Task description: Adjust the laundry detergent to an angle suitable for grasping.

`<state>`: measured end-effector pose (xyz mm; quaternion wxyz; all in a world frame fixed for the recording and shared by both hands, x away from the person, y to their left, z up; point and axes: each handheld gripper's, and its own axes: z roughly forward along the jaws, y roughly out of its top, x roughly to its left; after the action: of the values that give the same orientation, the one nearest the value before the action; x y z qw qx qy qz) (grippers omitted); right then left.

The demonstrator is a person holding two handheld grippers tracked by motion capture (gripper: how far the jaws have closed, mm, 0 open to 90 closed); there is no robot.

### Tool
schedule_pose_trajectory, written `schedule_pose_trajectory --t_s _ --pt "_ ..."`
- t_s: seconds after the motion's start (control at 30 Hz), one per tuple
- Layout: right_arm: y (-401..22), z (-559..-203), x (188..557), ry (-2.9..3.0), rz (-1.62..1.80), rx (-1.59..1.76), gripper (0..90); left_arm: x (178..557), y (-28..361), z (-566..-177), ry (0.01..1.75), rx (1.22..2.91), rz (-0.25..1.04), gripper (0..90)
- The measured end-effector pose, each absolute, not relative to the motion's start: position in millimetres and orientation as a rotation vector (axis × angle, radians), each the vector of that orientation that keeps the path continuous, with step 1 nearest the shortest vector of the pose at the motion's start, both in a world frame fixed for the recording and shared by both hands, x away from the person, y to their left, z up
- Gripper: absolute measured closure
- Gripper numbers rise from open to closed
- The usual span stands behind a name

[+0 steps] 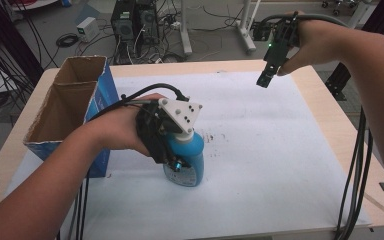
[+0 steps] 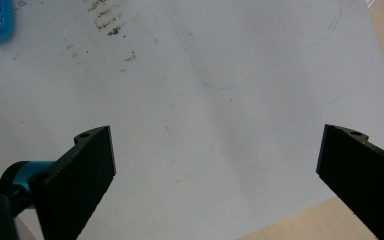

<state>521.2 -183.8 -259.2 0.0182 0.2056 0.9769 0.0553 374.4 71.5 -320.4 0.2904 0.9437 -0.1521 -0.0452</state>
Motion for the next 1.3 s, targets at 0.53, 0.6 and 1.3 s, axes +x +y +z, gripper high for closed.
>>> schedule_pose_trajectory --t_s 0.53,0.6,1.3 --pt "-181.1 -262.2 521.6 3.038 0.169 0.643 1.3 373.6 74.8 -323.2 -0.514 2.539 -0.178 42.7" --pt "-181.2 -262.8 521.3 3.038 0.168 0.644 1.3 374.0 75.4 -323.5 -0.513 2.538 -0.183 42.7" --pt "-181.6 -262.9 521.7 3.039 0.163 0.655 1.3 371.8 79.7 -319.4 -0.403 2.548 -0.205 33.6"
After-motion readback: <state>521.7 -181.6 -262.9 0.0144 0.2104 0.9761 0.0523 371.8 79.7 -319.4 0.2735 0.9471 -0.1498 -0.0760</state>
